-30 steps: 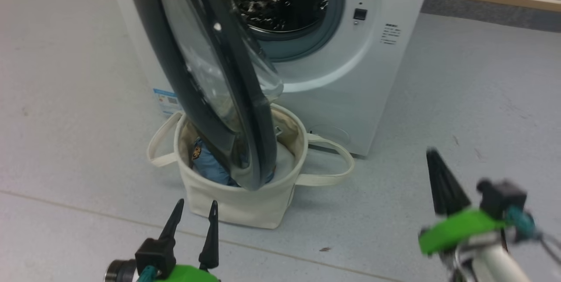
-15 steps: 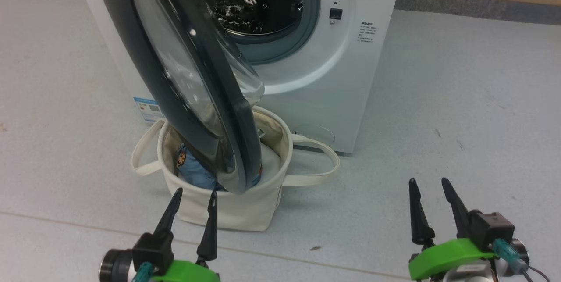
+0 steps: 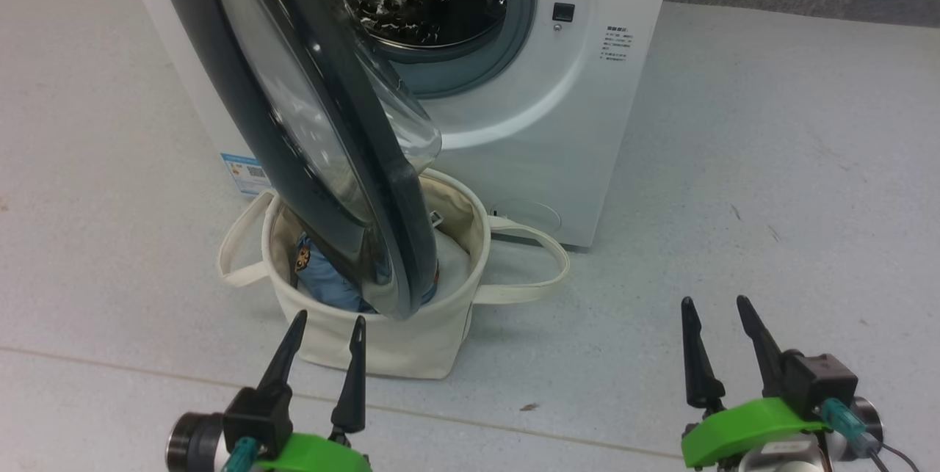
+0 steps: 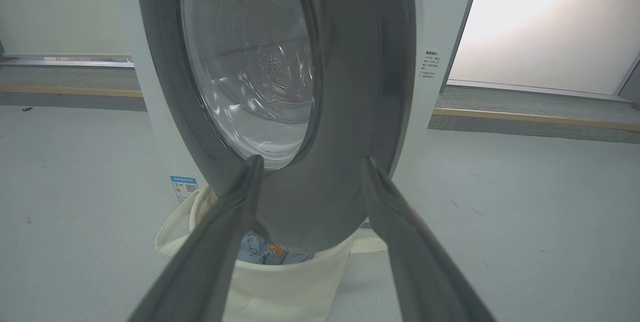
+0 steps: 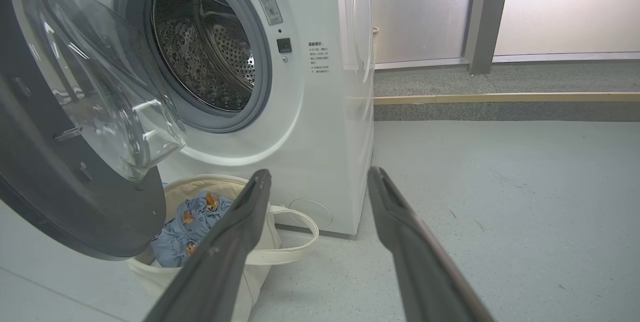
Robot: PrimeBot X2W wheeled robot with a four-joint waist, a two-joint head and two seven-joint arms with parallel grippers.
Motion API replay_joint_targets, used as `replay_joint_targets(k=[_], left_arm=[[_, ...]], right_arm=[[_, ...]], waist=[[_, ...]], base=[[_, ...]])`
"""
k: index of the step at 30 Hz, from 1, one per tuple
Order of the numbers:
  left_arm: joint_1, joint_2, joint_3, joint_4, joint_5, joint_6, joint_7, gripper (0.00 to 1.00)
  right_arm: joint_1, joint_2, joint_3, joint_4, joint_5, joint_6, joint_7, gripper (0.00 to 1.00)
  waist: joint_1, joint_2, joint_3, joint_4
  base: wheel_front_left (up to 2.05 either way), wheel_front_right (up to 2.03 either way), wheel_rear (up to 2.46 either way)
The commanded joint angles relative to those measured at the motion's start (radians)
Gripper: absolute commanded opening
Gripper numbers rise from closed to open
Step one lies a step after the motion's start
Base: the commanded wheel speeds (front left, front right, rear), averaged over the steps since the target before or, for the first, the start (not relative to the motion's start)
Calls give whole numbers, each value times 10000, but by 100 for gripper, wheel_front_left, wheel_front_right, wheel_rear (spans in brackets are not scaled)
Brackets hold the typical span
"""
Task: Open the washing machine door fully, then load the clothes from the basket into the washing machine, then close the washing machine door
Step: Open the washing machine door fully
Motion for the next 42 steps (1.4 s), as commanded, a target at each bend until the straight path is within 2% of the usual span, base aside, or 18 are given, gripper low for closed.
replay_joint_targets(k=[1, 11, 18, 23, 24, 25, 26, 34, 38, 42], left_arm=[[-359, 13, 371, -419, 119, -5, -120, 100], [-756, -1, -139, -1885, 416, -157, -120, 100], [-1592, -8, -1747, -3096, 365, -380, -120, 100], [-2095, -9, -3027, -2744, 179, -400, -120, 100], [-2212, -9, -3234, -2571, 92, -407, -120, 12], [-2212, -9, -3234, -2571, 92, -407, -120, 12], [-2343, -9, -3398, -2351, -29, -404, -120, 0], [-3610, -10, -3099, -74, -1219, 409, -120, 0], [-4110, -9, -2775, 677, -944, 818, -120, 0], [-4241, -9, -2414, 1260, -942, 1040, -120, 0]], right_arm=[[-467, 74, 200, -295, -49, 8, -124, 100], [-583, 92, 97, -411, 26, 8, -124, 100], [-777, 93, 149, -416, 103, 8, -124, 100], [-973, 94, 250, -380, 149, 8, -124, 100], [-1006, 94, 244, -369, 158, 8, -124, 100], [-1006, 94, 244, -369, 158, 8, -124, 100], [-1035, 94, 225, -355, 168, 8, -124, 100], [-1214, 94, 144, -156, 404, 8, -124, 100], [-1250, 94, 135, -84, 460, 8, -124, 100], [-1241, 94, 200, -46, 542, 8, -124, 100]], waist=[[-1, 0, 3, -1], [-1, 0, 107, -35], [-1, 0, 336, -243], [-1, 0, 525, -526], [-1, 0, 566, -575], [-1, 0, 566, -575], [-1, 0, 600, -611], [-1, 0, 783, -906], [-1, 0, 814, -951], [-1, 0, 797, -930]], base=[[0, 0, 0], [0, 0, 0], [0, 0, 0], [0, 0, 0], [0, 0, 0], [0, 0, 0], [0, 0, 0], [0, 0, 0], [0, 0, 0], [0, 0, 0]])
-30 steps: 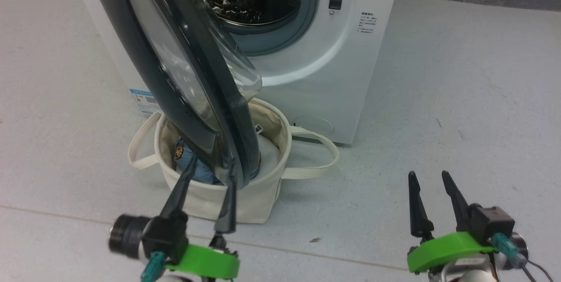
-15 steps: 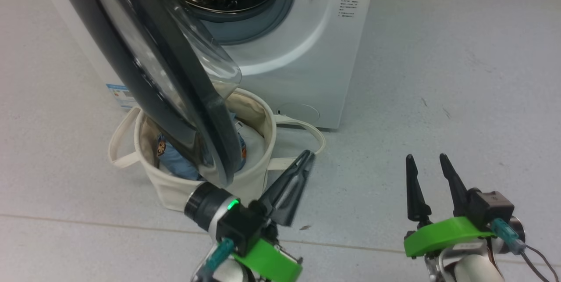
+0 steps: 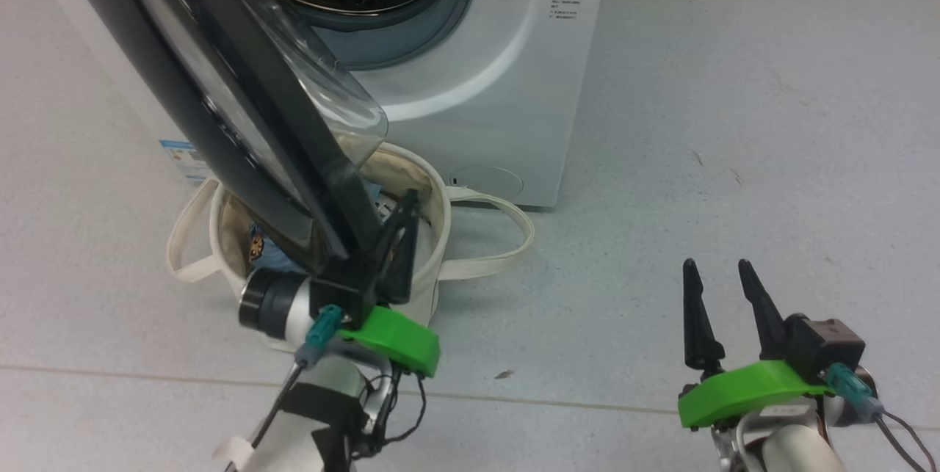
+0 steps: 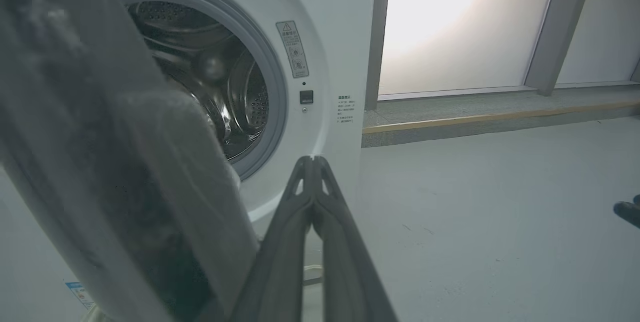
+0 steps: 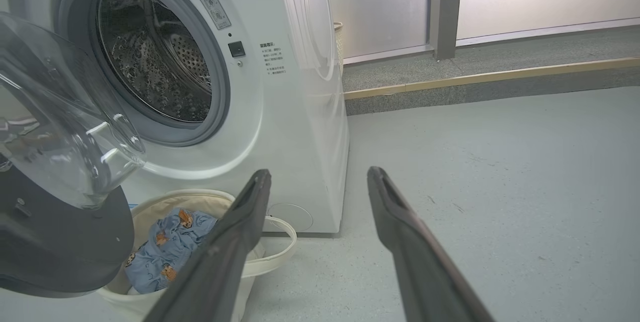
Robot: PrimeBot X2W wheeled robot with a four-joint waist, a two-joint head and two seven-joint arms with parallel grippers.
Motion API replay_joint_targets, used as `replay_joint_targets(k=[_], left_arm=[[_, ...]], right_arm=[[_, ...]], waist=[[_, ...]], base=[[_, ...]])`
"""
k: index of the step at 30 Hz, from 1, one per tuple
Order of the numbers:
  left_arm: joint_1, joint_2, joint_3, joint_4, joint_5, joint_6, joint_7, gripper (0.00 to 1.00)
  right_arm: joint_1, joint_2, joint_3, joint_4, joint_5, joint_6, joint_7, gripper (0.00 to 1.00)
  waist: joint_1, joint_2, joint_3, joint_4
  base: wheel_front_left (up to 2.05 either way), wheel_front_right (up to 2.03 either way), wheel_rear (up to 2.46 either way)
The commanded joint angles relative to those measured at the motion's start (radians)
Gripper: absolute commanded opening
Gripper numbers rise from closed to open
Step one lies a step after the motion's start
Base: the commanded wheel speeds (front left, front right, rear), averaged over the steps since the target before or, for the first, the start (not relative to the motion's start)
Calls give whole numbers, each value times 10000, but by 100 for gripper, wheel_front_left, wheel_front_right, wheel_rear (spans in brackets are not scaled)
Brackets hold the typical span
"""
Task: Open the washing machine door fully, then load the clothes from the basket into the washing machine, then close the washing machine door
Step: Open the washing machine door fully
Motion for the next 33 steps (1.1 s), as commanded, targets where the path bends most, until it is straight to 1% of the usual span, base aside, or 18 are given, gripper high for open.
replay_joint_targets(k=[1, 4, 8, 12, 15, 23, 26, 27, 33], left_arm=[[-350, 60, 443, -180, -79, 101, -46, 0], [-411, 59, 697, 209, -210, 201, -46, 0], [-417, 61, 1020, 628, -226, 194, -46, 0], [-256, 63, 1248, 658, -91, 204, -46, 0], [6, 62, 1229, 585, 15, 211, -46, 0], [750, 60, 880, 15, 50, 378, -46, 0], [889, 60, 931, -62, 80, 396, -46, 0], [889, 60, 931, -62, 80, 396, -46, 0], [967, 224, 1285, 158, 12, 411, -46, 0]], right_arm=[[-397, 18, 278, -264, 68, 8, -124, 100], [-360, 18, 368, -258, 106, 8, -124, 100], [-293, 18, 504, -220, 149, 8, -124, 100], [-192, 18, 530, -127, 112, 8, -124, 100], [-109, 18, 541, -74, 113, 8, -124, 100], [77, 18, 635, 212, 186, 8, -124, 100], [107, 18, 642, 313, 204, 8, -124, 100], [107, 18, 642, 313, 204, 8, -124, 100], [159, 18, 768, 326, 297, 8, -124, 100]], waist=[[0, 0, -14, 32], [0, 0, -53, 118], [0, 0, -132, 263], [0, 0, -253, 480], [0, 0, -375, 723], [0, 0, -737, 1950], [0, 0, -798, 2455], [0, 0, -798, 2455], [0, 0, -937, 3248]], base=[[0, 0, 0], [0, 0, 0], [0, 0, 0], [0, 0, 0], [0, 0, 0], [0, 0, 0], [0, 0, 0], [0, 0, 0], [0, 0, 0]])
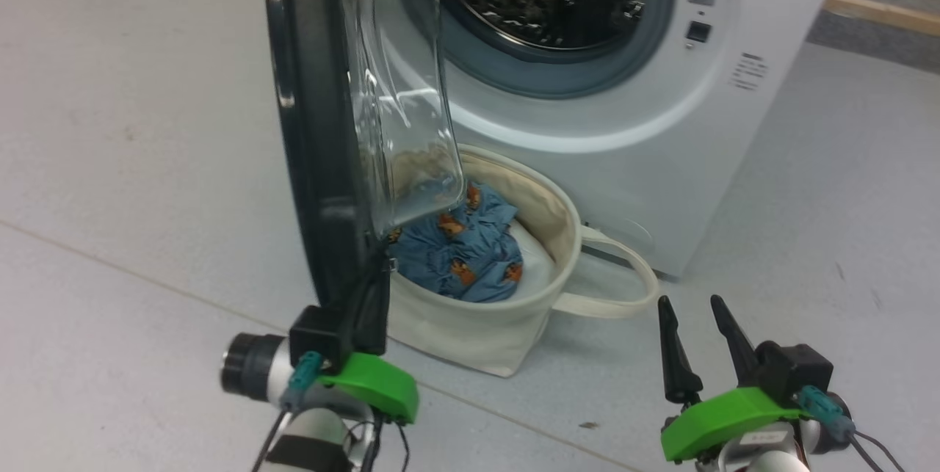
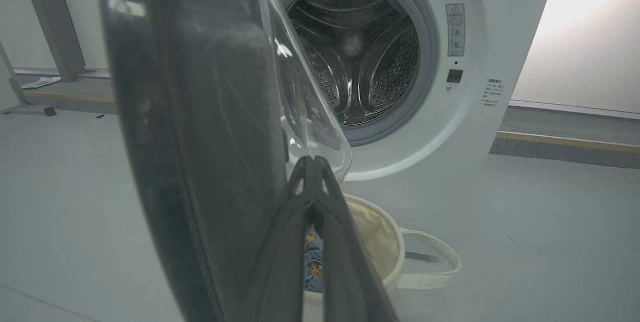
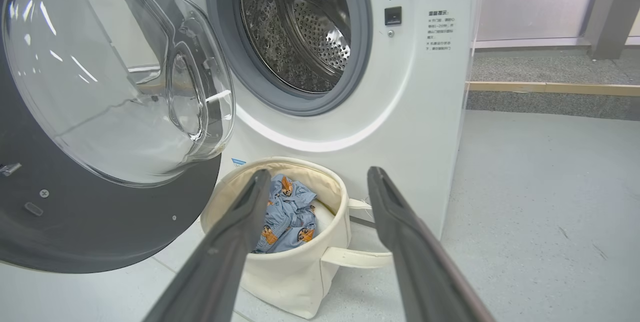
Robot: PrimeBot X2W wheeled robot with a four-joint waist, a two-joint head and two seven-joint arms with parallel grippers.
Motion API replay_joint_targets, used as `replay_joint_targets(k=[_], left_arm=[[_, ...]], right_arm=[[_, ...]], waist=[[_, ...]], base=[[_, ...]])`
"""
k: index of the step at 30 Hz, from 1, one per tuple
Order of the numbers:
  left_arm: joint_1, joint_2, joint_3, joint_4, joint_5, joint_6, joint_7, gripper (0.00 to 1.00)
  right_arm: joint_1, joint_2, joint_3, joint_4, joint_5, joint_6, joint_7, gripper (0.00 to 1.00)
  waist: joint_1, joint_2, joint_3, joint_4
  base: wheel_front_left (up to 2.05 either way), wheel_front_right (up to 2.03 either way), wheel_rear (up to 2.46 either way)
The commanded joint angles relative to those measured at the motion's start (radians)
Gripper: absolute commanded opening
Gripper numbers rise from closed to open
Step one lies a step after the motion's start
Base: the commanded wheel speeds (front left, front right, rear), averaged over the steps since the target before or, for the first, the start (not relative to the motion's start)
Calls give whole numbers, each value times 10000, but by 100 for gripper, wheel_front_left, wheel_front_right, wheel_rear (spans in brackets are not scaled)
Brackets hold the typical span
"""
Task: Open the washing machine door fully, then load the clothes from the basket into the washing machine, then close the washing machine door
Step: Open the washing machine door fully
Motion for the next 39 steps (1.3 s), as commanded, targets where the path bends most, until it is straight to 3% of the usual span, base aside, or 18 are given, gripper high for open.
replay_joint_targets(k=[1, 9, 20, 39], left_arm=[[-273, 343, 628, -201, -64, 106, -44, 0], [-355, 874, 1869, 191, -582, 274, -44, 0], [-978, 2024, 3264, 453, -735, -27, -44, 0], [-3396, 2461, 3937, 682, -506, -1098, -44, 0]], right_arm=[[-135, 16, 248, -287, 81, 8, -124, 100], [-87, 16, 261, -256, 37, 8, -124, 100], [-291, 16, 299, -171, -452, 8, -124, 100], [-1114, -512, 479, -415, -1190, 8, -85, 100]], waist=[[1, 0, -120, 355], [1, 0, -30, 656], [1, 0, 733, 1085], [1, 0, 2969, 1561]], base=[[0, 0, 0], [0, 0, 0], [0, 0, 0], [0, 0, 0]])
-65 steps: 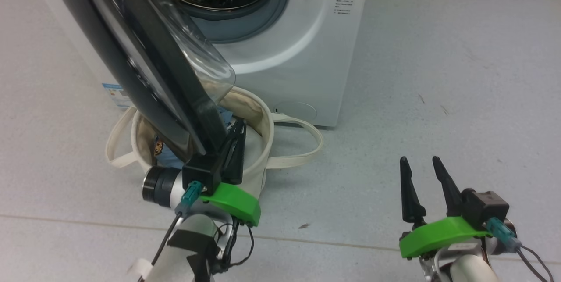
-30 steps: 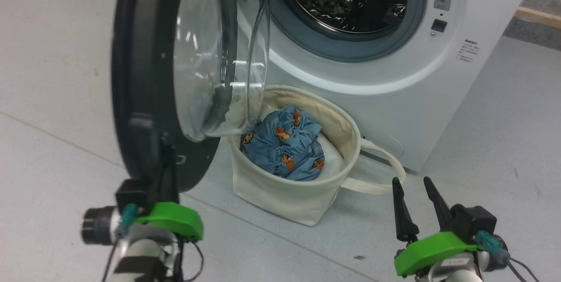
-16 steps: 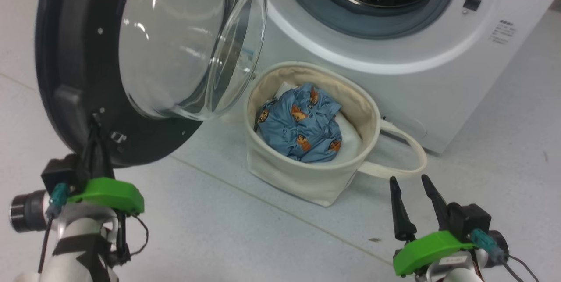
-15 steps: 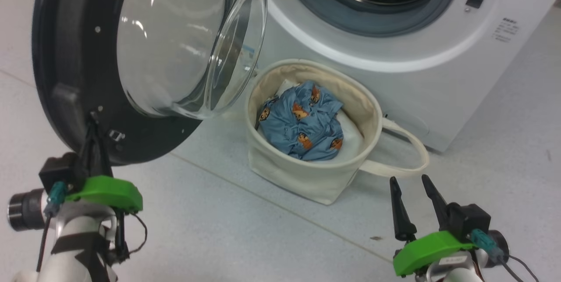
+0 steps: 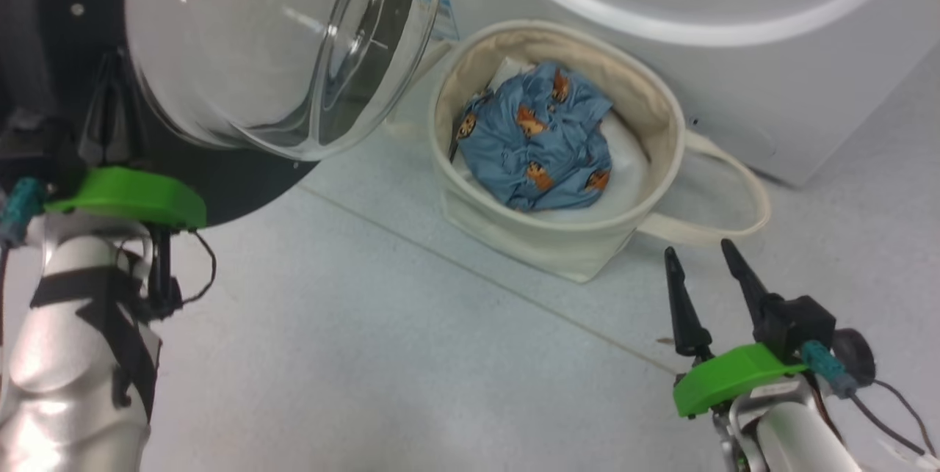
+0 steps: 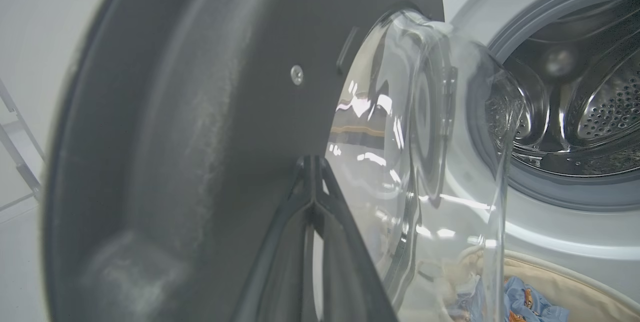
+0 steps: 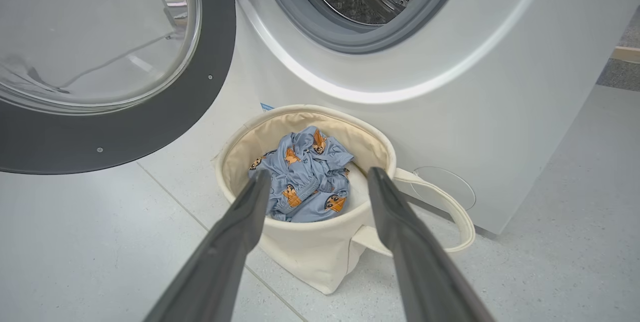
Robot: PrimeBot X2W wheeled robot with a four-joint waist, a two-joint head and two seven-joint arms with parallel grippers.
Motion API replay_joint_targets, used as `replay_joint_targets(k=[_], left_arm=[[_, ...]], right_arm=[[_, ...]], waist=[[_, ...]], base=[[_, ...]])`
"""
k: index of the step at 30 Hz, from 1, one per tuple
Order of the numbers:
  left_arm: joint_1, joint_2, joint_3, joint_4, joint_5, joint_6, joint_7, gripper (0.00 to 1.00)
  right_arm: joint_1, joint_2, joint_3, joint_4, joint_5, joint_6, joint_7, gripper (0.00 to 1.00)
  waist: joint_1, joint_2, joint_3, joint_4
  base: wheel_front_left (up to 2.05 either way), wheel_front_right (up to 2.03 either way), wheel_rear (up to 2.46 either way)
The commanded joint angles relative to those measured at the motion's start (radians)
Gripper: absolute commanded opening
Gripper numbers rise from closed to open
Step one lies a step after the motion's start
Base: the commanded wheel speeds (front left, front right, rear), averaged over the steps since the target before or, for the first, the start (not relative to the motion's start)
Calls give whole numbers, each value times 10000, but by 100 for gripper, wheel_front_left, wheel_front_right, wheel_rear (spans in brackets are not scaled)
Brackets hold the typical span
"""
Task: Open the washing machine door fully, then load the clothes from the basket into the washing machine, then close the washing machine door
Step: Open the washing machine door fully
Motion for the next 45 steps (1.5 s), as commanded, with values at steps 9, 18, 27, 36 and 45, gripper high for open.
replay_joint_targets(k=[9, 18, 27, 36, 45], left_arm=[[-1131, 345, 791, 129, -66, -441, -46, 0], [-1323, 499, 1568, 434, -114, -618, -46, 0], [-1834, 768, 2087, 1202, -207, -986, -46, 0], [-2148, 920, 2468, 1905, -173, -1215, -46, 0], [-1684, 749, 2822, 1538, 68, -1395, -46, 0]], right_arm=[[-510, -422, 211, -822, -243, 8, 207, 100], [-514, -466, 103, -1002, -263, 8, 286, 100], [-533, -623, 52, -1235, -330, 8, 469, 100], [-501, -698, 9, -1397, -355, 8, 558, 100], [-494, -469, 171, -1103, -229, 8, 342, 100]], waist=[[-3, 0, 1261, 317], [-3, 0, 1351, 322], [-3, 0, 1573, 392], [-3, 0, 1667, 380], [-3, 0, 1144, 256]], base=[[0, 0, 0], [0, 0, 0], [0, 0, 0], [0, 0, 0], [0, 0, 0]])
